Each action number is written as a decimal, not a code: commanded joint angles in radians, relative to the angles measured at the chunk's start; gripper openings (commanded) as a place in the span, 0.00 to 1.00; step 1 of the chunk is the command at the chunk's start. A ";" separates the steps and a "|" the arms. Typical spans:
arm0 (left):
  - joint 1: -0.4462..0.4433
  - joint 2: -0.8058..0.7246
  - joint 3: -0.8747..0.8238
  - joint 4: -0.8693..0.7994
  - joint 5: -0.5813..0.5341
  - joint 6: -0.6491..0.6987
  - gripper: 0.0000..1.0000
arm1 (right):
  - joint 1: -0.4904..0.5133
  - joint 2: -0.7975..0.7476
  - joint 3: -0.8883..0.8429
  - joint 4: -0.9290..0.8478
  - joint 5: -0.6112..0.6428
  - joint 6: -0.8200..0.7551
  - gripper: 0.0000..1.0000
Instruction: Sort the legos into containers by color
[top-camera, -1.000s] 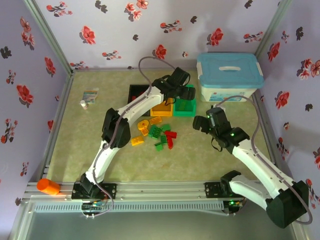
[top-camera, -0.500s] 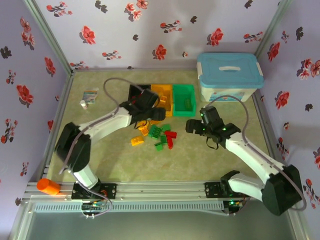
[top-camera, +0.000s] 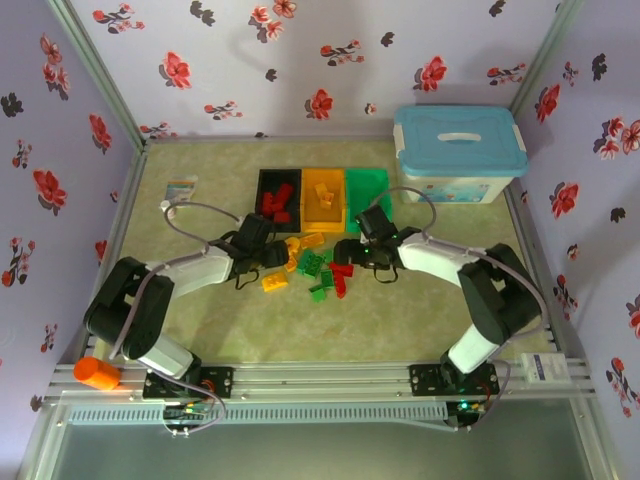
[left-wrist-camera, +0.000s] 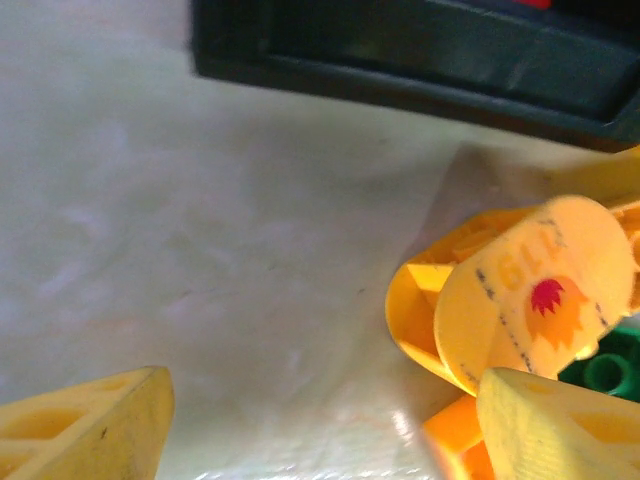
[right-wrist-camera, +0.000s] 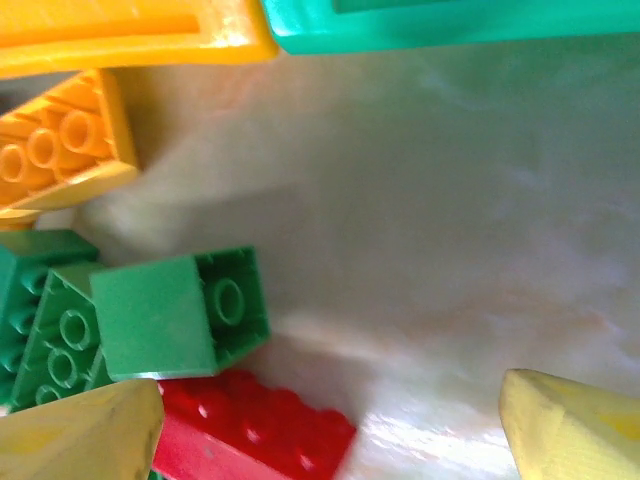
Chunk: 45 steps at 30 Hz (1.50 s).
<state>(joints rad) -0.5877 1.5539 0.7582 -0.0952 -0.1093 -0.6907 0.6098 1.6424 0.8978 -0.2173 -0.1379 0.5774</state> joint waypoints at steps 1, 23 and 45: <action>-0.027 0.020 -0.039 0.127 0.048 -0.054 0.77 | 0.023 0.043 0.033 0.105 -0.113 0.065 0.86; -0.216 -0.120 -0.207 0.249 0.031 -0.186 0.65 | 0.070 0.143 0.002 0.410 -0.281 0.247 0.78; -0.150 -0.454 -0.325 0.078 0.043 -0.170 0.73 | 0.096 -0.032 0.154 -0.190 0.017 -0.078 0.80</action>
<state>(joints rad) -0.7448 1.1332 0.4557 0.0330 -0.0692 -0.8623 0.6857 1.5982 1.0023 -0.2623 -0.1810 0.5892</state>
